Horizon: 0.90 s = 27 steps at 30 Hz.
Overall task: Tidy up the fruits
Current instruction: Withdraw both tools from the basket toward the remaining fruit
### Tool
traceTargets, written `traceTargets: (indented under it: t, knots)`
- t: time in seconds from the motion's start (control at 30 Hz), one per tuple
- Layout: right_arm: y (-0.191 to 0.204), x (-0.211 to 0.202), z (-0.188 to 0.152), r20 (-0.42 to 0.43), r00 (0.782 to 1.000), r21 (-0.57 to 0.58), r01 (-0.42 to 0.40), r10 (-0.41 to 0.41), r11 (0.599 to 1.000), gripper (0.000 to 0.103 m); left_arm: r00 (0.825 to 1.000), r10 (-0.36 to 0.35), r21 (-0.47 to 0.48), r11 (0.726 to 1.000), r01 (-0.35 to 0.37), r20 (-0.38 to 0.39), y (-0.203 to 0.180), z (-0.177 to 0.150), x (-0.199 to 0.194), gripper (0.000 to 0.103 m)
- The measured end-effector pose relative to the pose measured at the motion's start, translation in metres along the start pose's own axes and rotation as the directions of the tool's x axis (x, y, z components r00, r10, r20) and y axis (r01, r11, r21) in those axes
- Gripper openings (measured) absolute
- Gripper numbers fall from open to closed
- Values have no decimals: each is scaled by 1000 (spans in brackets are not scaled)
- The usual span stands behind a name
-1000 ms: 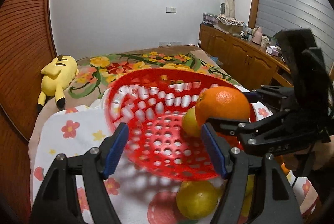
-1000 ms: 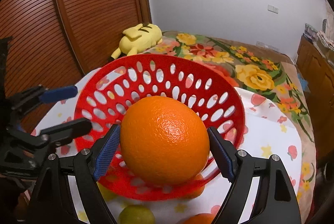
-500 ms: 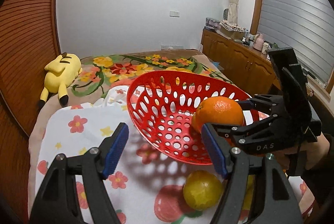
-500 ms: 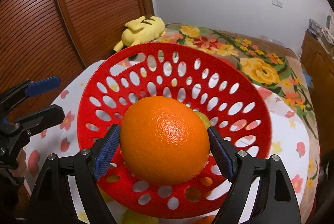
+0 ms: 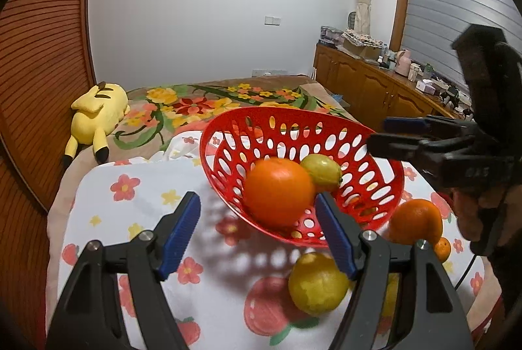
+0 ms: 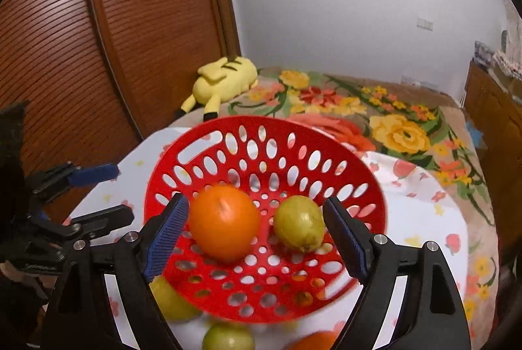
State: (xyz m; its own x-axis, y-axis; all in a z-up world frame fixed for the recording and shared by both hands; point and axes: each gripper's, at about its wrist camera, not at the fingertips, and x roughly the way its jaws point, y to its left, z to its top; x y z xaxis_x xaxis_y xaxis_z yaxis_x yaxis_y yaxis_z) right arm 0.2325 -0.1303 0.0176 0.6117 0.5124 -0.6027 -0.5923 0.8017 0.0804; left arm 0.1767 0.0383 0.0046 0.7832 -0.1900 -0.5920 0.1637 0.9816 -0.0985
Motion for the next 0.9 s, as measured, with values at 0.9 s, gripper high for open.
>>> traceTargets:
  t: [0.9]
  knots:
    - [-27, -111, -152, 82, 982, 85, 165, -172, 983, 88, 999, -28, 52, 998, 26, 21, -45, -61, -18, 81]
